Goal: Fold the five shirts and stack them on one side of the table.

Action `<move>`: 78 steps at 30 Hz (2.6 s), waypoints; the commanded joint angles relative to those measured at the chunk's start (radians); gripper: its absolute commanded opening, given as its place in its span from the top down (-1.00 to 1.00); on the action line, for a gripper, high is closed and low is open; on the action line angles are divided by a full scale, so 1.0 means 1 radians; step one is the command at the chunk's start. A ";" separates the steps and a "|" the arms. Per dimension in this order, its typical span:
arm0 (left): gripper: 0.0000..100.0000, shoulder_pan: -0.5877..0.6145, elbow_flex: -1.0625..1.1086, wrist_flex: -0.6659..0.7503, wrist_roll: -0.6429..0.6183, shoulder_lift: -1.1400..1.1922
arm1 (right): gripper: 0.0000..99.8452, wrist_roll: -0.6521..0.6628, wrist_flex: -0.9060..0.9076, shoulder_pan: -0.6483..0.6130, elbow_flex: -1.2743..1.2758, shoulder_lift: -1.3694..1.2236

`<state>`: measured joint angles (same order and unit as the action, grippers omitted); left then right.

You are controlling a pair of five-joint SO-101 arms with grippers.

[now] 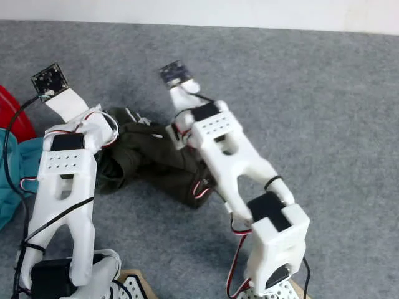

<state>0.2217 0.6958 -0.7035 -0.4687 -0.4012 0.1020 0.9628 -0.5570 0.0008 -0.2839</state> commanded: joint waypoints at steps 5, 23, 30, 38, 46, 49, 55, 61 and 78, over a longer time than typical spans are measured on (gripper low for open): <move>0.98 0.008 -0.002 0.017 -0.011 -0.005 | 0.76 -0.002 0.008 -0.030 -0.010 0.012; 0.98 0.008 -0.002 0.017 -0.009 -0.005 | 0.70 0.046 -0.067 -0.045 0.111 0.008; 0.98 0.008 -0.001 0.017 -0.008 -0.005 | 0.70 0.046 -0.113 -0.051 0.108 -0.013; 0.98 0.025 -0.001 0.017 -0.012 -0.005 | 0.75 0.048 -0.022 -0.045 -0.045 -0.148; 0.98 0.024 -0.001 0.017 -0.012 -0.005 | 0.99 0.048 -0.019 -0.022 -0.064 -0.145; 0.98 0.022 -0.001 0.017 -0.011 -0.005 | 0.99 0.048 -0.018 0.010 -0.065 -0.140; 0.98 0.019 0.001 0.017 -0.009 -0.005 | 0.99 0.048 -0.018 0.099 -0.058 -0.021; 0.98 0.018 0.001 0.017 -0.009 -0.005 | 0.99 0.046 -0.012 0.171 0.004 0.105; 0.99 0.033 -0.028 0.014 -0.012 -0.016 | 0.99 0.072 0.102 0.209 0.361 0.763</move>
<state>0.2325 0.7020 -0.7035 -0.4687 -0.4012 0.1389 1.0180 -0.3790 0.3567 0.3268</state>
